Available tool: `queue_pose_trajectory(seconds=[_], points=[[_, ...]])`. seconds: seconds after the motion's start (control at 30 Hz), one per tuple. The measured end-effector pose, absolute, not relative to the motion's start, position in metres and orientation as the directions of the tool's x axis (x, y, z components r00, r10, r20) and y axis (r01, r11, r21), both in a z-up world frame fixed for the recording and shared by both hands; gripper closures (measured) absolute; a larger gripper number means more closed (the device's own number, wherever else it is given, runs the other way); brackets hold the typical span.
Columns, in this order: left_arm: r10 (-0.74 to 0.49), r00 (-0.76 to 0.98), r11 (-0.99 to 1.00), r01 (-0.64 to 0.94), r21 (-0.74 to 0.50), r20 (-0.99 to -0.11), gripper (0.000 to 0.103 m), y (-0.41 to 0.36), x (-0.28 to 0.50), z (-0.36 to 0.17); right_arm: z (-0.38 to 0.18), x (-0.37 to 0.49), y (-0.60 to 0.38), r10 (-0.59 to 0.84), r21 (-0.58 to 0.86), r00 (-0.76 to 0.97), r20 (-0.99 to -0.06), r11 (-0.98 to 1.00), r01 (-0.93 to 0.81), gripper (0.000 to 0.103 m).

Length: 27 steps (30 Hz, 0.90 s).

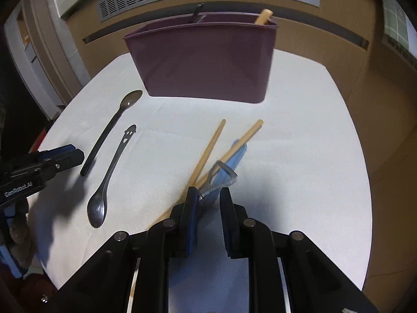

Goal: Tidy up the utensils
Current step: 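Grasp the blue plastic spoon by its handle with the right tool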

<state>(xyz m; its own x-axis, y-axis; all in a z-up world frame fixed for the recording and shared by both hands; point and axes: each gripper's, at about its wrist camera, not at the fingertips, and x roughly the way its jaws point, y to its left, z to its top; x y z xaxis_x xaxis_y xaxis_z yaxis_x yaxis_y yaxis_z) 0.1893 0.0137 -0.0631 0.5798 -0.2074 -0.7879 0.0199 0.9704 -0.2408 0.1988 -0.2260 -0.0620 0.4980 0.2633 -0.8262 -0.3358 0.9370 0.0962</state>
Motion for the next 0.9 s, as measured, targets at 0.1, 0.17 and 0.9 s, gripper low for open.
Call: queue_pose_trajectory(seconds=[0.1,0.17,0.9], points=[[-0.209,0.572,0.970,0.017,-0.242,-0.793,0.067,0.015,0.191,-0.066,-0.058,0.194,-0.242,0.251,0.085,0.525,-0.813,0.944,-0.320,0.083],[-0.211,0.569,0.970,0.020,-0.243,-0.795,0.067,0.014,0.191,-0.066,-0.058,0.193,-0.250,0.176,0.018,0.544,-0.820,0.959,-0.284,0.083],[-0.241,0.544,0.969,0.083,-0.235,-0.804,0.067,0.000,0.191,-0.069,-0.066,0.228,-0.242,0.204,0.073,0.514,-0.833,0.962,-0.263,0.081]])
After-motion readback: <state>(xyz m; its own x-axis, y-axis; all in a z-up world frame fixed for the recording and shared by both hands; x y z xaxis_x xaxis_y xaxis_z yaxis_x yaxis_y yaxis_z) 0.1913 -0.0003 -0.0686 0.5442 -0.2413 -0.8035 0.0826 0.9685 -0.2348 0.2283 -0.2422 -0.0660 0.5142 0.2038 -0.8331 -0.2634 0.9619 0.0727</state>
